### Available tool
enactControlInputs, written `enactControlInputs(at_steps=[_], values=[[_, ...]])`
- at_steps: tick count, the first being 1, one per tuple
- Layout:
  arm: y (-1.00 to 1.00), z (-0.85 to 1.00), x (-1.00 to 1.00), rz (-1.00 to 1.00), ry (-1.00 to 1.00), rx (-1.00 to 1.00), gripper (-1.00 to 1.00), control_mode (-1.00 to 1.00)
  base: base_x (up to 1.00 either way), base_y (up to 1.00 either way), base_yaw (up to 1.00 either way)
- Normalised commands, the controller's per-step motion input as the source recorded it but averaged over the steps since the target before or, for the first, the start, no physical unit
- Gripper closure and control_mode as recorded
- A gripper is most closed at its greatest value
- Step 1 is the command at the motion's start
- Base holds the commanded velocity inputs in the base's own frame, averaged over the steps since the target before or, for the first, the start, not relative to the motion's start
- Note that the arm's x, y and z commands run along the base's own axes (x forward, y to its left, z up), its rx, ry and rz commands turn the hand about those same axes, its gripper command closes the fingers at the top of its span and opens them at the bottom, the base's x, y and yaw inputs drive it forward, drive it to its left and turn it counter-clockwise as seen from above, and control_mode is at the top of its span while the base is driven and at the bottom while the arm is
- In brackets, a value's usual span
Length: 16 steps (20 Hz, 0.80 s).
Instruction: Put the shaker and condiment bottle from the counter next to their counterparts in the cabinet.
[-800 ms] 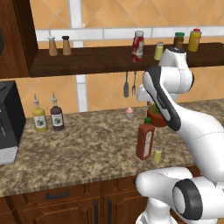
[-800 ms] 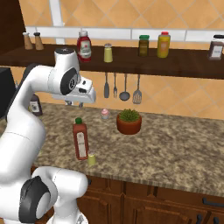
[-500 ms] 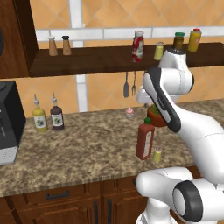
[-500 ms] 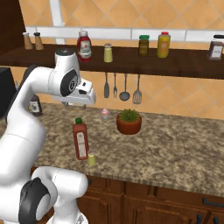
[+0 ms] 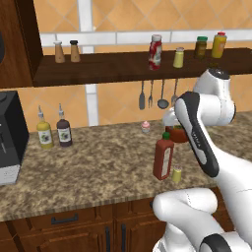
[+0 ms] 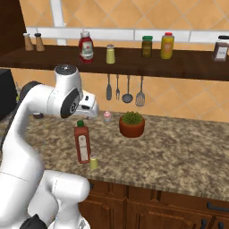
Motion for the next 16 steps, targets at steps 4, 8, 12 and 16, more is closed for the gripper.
enactControlInputs(at_steps=[4, 8, 12, 16], values=[[-0.07, -0.52, -0.24, 0.17, -0.22, 0.18, -1.00, -1.00, 0.00, 0.00, 0.00], [0.00, -0.44, 0.00, 0.23, -0.08, 0.06, -1.00, -1.00, 0.00, 0.00, 0.00], [0.00, -0.12, 0.00, 0.20, -0.05, 0.00, -1.00, -1.00, 0.00, 0.00, 0.00], [-0.02, -0.02, 0.00, 0.17, -0.03, 0.00, -1.00, -1.00, 0.00, 0.00, 0.00]])
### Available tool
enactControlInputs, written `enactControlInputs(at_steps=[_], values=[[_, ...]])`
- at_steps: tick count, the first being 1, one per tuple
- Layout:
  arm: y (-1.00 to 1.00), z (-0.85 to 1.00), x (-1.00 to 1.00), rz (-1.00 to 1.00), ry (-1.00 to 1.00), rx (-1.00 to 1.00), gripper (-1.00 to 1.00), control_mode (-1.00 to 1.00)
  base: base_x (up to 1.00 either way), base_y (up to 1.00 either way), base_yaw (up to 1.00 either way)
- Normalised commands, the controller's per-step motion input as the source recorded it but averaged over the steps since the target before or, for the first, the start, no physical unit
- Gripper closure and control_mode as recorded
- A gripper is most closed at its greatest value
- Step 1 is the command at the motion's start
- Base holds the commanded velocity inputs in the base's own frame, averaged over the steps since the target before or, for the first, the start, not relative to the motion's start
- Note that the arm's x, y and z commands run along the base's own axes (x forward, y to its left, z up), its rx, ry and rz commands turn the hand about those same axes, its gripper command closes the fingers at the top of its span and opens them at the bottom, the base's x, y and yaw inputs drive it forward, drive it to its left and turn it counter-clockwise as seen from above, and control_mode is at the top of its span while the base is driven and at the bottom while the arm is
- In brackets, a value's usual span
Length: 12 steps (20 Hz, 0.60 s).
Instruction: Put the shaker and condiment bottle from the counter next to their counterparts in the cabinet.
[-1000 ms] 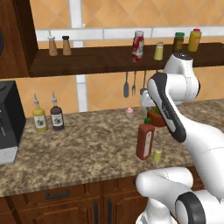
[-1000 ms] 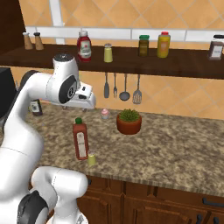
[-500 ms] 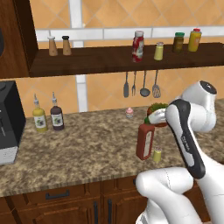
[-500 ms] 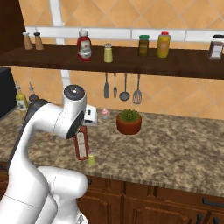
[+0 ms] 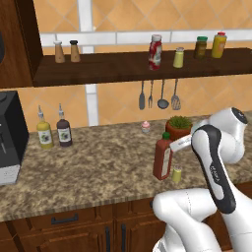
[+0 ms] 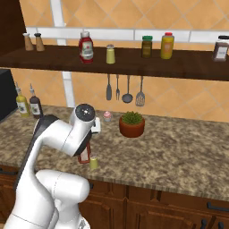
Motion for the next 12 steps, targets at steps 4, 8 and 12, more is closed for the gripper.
enactControlInputs(at_steps=[4, 8, 12], values=[[-0.07, 0.00, 0.00, 0.15, -0.03, 0.01, -1.00, -1.00, 0.00, 0.00, 0.00], [-0.24, -0.03, 0.00, 0.14, -0.02, 0.01, -1.00, -1.00, 0.00, 0.00, 0.00], [-0.30, -0.34, -0.01, 0.04, -0.07, 0.00, -1.00, -1.00, 0.00, 0.00, 0.00]])
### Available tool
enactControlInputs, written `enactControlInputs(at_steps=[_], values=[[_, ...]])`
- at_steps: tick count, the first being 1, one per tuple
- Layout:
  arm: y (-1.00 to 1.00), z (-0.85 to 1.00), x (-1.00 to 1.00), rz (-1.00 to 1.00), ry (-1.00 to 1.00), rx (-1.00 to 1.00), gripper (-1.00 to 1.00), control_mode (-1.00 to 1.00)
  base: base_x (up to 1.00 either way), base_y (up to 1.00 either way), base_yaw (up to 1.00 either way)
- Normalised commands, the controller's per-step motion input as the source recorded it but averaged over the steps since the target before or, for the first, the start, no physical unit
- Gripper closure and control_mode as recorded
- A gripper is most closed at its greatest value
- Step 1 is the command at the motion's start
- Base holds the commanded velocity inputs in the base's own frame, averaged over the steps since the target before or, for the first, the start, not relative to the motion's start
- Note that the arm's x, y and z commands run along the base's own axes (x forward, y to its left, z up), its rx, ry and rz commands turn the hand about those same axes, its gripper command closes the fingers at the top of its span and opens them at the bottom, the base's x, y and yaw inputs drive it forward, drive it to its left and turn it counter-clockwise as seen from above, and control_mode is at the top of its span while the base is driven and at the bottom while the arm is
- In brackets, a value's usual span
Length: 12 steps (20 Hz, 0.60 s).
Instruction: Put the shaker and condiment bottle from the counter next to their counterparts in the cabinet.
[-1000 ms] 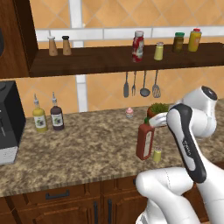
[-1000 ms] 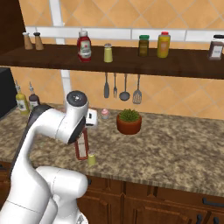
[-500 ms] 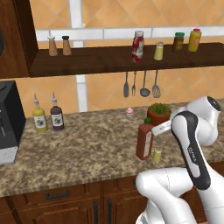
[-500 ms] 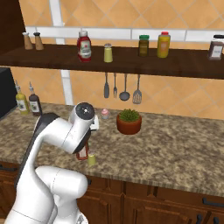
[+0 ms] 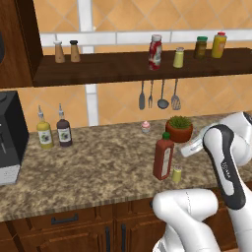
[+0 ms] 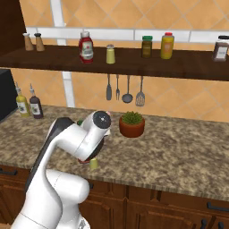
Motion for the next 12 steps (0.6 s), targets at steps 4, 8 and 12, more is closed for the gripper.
enactControlInputs(at_steps=[4, 8, 12], values=[[-0.04, -0.68, 0.00, 0.05, -0.02, 0.00, -1.00, -1.00, 0.00, 0.00, 0.00], [0.00, -0.69, 0.00, 0.11, -0.09, 0.00, -1.00, -1.00, 0.00, 0.00, 0.00], [0.00, -0.39, 0.00, 0.09, -0.05, 0.00, -1.00, -1.00, 0.00, 0.00, 0.00]])
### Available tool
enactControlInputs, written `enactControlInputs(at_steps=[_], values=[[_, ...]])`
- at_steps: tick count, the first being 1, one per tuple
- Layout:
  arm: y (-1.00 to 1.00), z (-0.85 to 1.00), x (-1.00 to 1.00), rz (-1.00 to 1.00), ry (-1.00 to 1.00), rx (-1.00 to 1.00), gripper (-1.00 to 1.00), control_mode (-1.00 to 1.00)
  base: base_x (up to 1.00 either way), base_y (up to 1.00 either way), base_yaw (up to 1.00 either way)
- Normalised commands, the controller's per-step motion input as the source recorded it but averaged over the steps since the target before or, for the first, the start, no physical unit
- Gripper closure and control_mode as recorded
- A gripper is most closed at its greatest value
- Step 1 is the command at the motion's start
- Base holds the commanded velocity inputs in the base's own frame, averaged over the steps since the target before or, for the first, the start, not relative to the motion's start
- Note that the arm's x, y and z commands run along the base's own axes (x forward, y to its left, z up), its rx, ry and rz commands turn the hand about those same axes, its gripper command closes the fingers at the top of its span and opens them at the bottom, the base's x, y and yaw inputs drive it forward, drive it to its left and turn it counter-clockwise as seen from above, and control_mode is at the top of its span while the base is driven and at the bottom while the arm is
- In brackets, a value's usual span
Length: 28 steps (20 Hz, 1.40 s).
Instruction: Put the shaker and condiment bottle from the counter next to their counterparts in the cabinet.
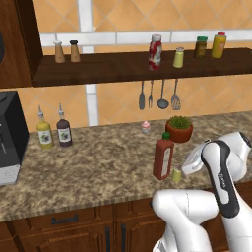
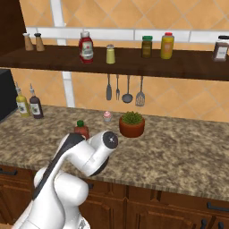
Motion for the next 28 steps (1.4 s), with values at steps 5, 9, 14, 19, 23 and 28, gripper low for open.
enactControlInputs(at_steps=[5, 9, 14, 19, 23, 28], values=[[-0.06, -0.05, 0.00, 0.01, -0.04, 0.01, -1.00, -1.00, 0.00, 0.00, 0.00], [-0.38, -0.19, 0.00, 0.09, -0.16, 0.09, -1.00, -1.00, 0.00, 0.00, 0.00], [-0.02, -0.02, 0.00, 0.04, -0.02, 0.01, -1.00, -1.00, 0.00, 0.00, 0.00], [0.00, -0.02, 0.00, 0.06, -0.02, 0.00, -1.00, -1.00, 0.00, 0.00, 0.00], [0.00, -0.06, 0.00, 0.04, -0.01, 0.00, -1.00, -1.00, 0.00, 0.00, 0.00], [0.00, -0.03, 0.00, 0.00, 0.00, 0.00, -1.00, -1.00, 0.00, 0.00, 0.00]])
